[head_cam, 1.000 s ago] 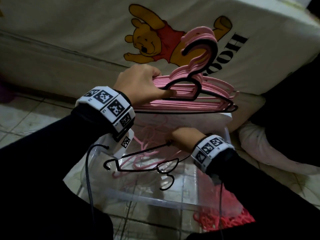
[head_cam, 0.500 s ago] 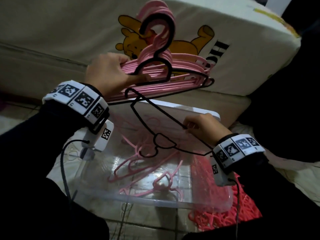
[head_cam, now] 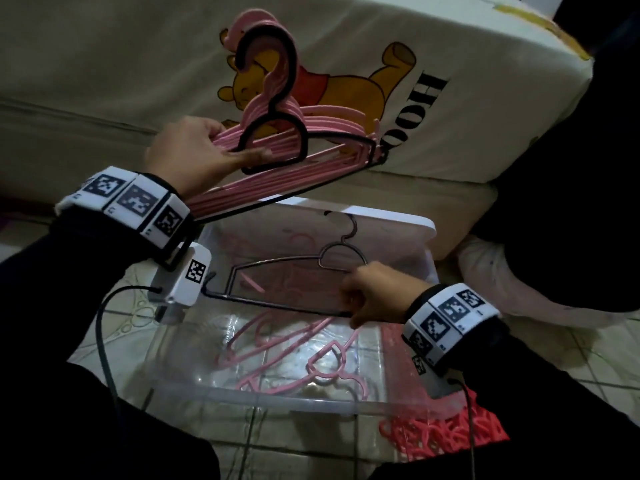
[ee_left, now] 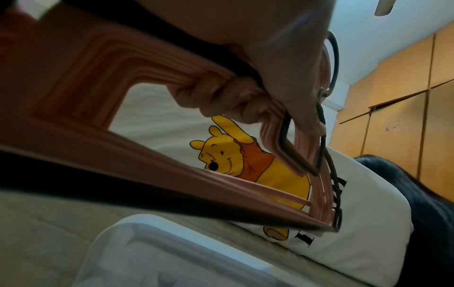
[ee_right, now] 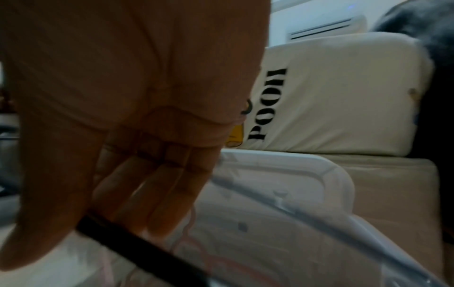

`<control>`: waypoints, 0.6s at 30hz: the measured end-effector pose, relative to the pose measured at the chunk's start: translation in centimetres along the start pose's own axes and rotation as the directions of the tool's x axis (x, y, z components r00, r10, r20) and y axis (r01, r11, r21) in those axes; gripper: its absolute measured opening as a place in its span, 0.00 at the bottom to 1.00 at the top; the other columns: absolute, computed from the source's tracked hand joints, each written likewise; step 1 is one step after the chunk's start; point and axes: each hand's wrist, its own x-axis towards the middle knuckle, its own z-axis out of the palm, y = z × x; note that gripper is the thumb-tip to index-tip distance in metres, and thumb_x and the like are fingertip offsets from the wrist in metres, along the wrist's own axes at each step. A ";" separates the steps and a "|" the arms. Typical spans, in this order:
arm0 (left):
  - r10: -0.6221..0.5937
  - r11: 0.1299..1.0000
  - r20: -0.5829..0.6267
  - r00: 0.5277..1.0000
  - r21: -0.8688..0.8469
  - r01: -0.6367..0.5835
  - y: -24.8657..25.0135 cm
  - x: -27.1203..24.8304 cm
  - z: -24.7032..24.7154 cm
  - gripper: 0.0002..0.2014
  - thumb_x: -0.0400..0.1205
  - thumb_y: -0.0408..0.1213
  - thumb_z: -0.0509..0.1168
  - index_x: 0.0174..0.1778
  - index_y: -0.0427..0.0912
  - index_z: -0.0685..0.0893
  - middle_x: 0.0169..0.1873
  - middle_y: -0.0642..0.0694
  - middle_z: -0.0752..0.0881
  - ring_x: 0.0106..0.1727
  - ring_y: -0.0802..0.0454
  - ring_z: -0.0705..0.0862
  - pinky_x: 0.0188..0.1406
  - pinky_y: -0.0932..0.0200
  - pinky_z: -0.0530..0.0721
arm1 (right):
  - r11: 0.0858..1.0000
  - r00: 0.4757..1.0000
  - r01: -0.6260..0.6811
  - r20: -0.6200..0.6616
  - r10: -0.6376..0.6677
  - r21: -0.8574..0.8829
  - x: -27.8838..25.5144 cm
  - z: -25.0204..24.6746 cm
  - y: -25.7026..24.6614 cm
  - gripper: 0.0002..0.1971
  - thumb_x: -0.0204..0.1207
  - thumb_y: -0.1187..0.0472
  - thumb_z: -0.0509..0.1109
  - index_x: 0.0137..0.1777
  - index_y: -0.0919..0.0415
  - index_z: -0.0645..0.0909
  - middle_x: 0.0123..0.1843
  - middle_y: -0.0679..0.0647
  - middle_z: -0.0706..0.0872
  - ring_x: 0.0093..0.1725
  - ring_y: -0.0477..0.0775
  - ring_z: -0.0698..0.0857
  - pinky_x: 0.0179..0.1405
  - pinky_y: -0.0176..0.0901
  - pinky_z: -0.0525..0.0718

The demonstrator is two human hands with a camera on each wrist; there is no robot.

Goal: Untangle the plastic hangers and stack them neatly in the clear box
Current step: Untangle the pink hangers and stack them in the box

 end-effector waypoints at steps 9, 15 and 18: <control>0.012 1.000 0.025 1.000 0.011 -0.012 -0.4 -0.1 0.2 0.42 0.57 0.82 0.59 0.32 0.39 0.78 0.26 0.41 0.79 0.29 0.43 0.77 0.30 0.51 0.72 | 0.982 1.000 -0.004 0.011 0.006 -0.191 -1.2 1.3 -0.5 0.10 0.66 0.60 0.78 0.46 0.52 0.82 0.47 0.53 0.86 0.48 0.59 0.84 0.41 0.46 0.79; 0.035 0.999 0.047 0.998 0.003 -0.035 -0.1 -0.1 0.7 0.50 0.58 0.82 0.58 0.44 0.31 0.83 0.41 0.32 0.86 0.43 0.35 0.84 0.39 0.44 0.80 | 0.954 0.997 0.077 0.040 -0.068 -0.289 -1.4 2.6 -2.2 0.05 0.72 0.66 0.70 0.48 0.60 0.82 0.50 0.58 0.86 0.50 0.64 0.85 0.39 0.48 0.77; 0.067 0.998 0.084 0.994 0.008 -0.068 0.4 -0.5 0.8 0.45 0.54 0.85 0.55 0.29 0.38 0.77 0.25 0.40 0.77 0.28 0.44 0.74 0.31 0.53 0.67 | 0.938 0.989 0.039 -0.119 -0.084 -0.344 -1.8 1.2 -1.6 0.05 0.78 0.63 0.63 0.50 0.57 0.79 0.52 0.55 0.85 0.52 0.61 0.85 0.40 0.48 0.77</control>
